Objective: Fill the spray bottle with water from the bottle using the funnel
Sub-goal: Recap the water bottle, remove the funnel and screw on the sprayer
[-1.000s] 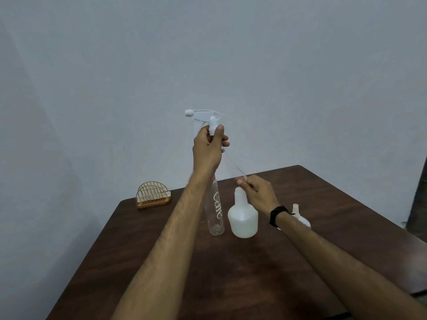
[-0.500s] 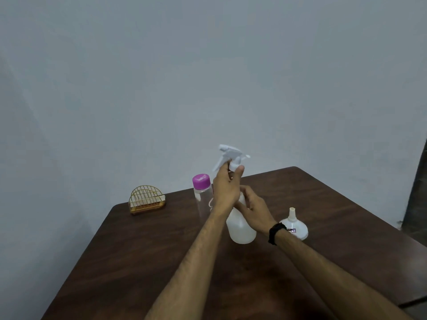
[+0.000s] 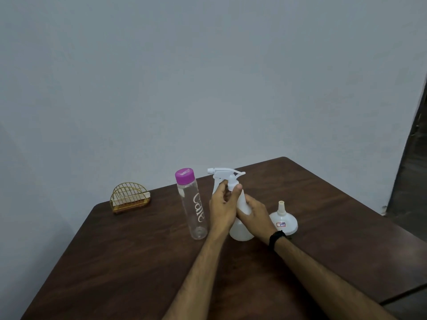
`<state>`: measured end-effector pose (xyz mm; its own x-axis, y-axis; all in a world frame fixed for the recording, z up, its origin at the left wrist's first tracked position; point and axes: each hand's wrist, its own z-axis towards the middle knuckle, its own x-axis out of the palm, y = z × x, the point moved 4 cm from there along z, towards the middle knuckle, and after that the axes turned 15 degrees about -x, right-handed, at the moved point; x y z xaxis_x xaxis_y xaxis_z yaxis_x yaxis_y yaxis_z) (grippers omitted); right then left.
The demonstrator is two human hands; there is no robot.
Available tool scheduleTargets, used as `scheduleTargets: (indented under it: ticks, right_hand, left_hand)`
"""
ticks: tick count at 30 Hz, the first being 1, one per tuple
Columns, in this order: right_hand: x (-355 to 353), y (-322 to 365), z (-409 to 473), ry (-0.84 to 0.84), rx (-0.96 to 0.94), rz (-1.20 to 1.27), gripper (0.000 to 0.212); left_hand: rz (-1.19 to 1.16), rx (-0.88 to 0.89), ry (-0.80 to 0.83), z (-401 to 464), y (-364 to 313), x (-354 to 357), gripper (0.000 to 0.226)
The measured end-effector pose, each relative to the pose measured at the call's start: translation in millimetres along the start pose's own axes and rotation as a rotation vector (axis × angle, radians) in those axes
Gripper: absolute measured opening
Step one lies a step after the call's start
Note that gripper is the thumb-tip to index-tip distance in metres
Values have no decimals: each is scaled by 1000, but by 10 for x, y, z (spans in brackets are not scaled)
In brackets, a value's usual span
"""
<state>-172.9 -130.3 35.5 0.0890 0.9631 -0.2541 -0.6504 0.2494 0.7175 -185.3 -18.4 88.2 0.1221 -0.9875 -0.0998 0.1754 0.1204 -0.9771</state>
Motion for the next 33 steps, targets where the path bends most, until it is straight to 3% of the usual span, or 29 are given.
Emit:
scheduleTargets:
  ticks: [7, 14, 19, 22, 27, 33]
  right_hand:
    - [80, -70, 68, -68, -65, -15, 44]
    - [94, -210, 73, -120, -65, -22, 32]
    - [79, -320, 106, -134, -42, -28, 33]
    - [85, -338, 114, -134, -32, -10, 33]
    - [82, -269, 118, -141, -54, -25, 40]
    - [86, -305, 118, -135, -57, -35, 36]
  left_hand:
    - [10, 48, -12, 69, 51, 73, 14]
    - [21, 87, 35, 166, 130, 85, 19]
    - [22, 135, -78, 224, 124, 84, 11]
    - [-39, 120, -87, 241, 150, 110, 10]
    - [-248, 38, 41, 255, 232, 142, 20]
    - [-376, -8, -17, 232, 292, 164, 26]
